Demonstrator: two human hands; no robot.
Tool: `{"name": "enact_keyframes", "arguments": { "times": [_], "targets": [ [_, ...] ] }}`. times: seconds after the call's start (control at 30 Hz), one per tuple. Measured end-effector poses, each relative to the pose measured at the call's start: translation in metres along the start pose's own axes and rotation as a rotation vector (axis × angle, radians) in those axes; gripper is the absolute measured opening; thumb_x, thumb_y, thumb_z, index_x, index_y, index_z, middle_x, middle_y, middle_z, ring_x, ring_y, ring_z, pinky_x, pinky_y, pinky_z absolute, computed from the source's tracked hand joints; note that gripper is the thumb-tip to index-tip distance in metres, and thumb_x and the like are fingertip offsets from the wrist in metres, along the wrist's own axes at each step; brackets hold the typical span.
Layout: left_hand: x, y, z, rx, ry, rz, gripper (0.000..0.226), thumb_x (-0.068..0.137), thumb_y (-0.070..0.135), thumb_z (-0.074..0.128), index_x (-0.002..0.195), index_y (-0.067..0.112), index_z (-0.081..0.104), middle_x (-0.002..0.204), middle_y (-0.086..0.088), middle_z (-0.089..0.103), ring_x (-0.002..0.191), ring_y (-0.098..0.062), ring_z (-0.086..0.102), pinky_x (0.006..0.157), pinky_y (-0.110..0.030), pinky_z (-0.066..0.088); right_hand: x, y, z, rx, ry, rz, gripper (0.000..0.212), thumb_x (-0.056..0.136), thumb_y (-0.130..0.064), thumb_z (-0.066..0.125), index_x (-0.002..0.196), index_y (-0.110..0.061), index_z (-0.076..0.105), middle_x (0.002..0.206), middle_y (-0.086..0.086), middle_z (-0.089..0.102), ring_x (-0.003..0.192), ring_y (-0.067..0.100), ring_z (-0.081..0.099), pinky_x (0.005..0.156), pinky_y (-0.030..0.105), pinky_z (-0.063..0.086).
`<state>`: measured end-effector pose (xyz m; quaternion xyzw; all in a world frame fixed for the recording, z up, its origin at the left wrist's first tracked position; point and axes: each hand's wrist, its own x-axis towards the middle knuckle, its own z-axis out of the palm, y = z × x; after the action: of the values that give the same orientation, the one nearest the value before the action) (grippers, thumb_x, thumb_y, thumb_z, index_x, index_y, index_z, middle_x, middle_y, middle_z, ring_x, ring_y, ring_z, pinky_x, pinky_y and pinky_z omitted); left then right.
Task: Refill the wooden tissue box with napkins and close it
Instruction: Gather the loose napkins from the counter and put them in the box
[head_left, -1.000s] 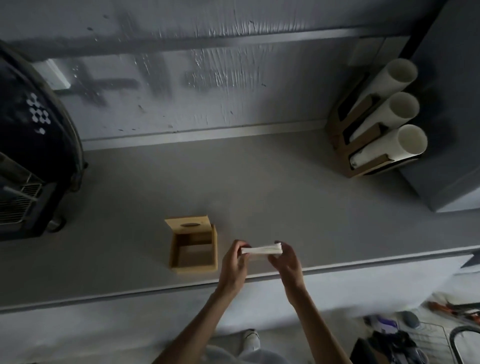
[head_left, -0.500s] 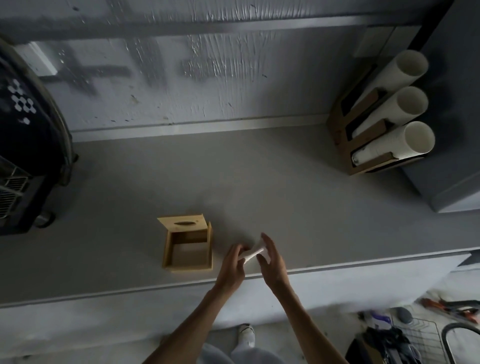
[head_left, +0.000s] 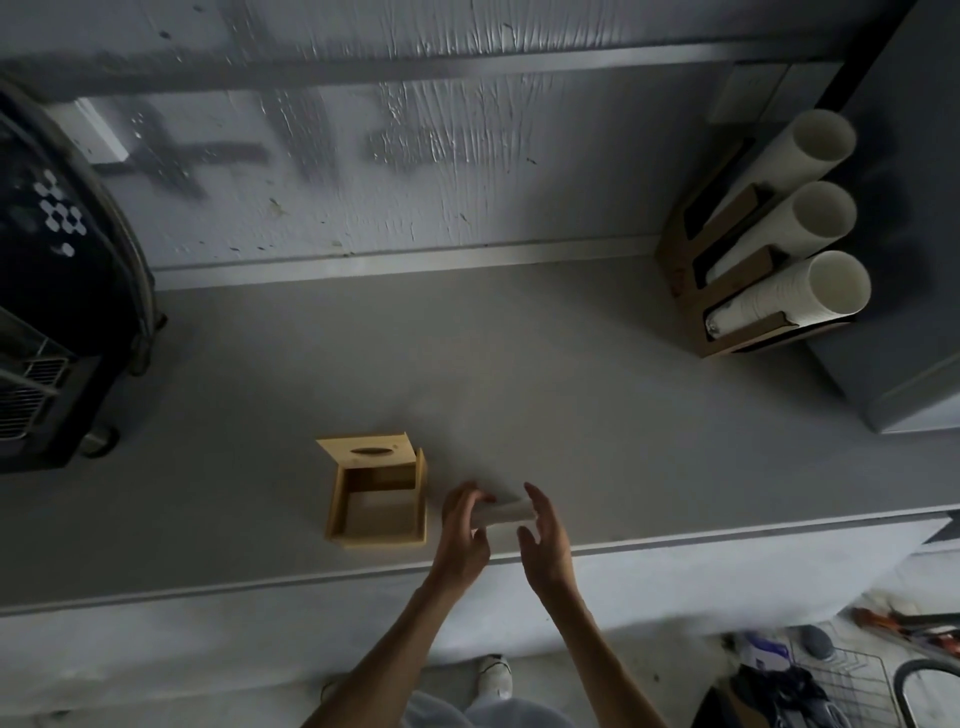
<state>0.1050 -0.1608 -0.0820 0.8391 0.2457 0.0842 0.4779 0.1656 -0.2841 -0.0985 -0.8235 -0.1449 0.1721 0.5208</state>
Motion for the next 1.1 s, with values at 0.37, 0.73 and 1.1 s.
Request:
{"name": "enact_keyframes", "arguments": {
  "times": [0.37, 0.73, 1.1],
  "targets": [
    [0.000, -0.010, -0.004, 0.008, 0.030, -0.030, 0.044, 0.090, 0.056, 0.041, 0.107, 0.019, 0.059, 0.106, 0.001, 0.063, 0.099, -0.010, 0.060, 0.087, -0.012, 0.046, -0.001, -0.005, -0.011, -0.088, 0.095, -0.088, 0.029, 0.085, -0.002, 0.060, 0.105, -0.022, 0.068, 0.106, -0.012, 0.069, 0.100, 0.004, 0.061, 0.089, 0.022, 0.048],
    [-0.010, -0.011, -0.007, 0.069, 0.037, -0.058, 0.021, 0.093, 0.006, 0.052, 0.110, 0.014, 0.060, 0.109, 0.000, 0.064, 0.103, -0.013, 0.059, 0.090, -0.020, 0.047, -0.007, 0.008, -0.008, -0.014, 0.097, 0.068, 0.025, 0.085, -0.004, 0.062, 0.099, -0.024, 0.069, 0.095, -0.007, 0.072, 0.089, 0.008, 0.069, 0.077, 0.027, 0.056],
    [-0.020, -0.013, -0.011, 0.035, 0.046, -0.102, 0.023, 0.094, 0.022, 0.049, 0.115, 0.016, 0.057, 0.110, 0.002, 0.061, 0.104, -0.012, 0.059, 0.088, -0.017, 0.047, -0.011, 0.006, -0.012, -0.072, 0.109, 0.004, 0.027, 0.087, -0.004, 0.062, 0.106, -0.021, 0.069, 0.104, -0.007, 0.070, 0.092, 0.004, 0.066, 0.080, 0.017, 0.054]
  ]
}}
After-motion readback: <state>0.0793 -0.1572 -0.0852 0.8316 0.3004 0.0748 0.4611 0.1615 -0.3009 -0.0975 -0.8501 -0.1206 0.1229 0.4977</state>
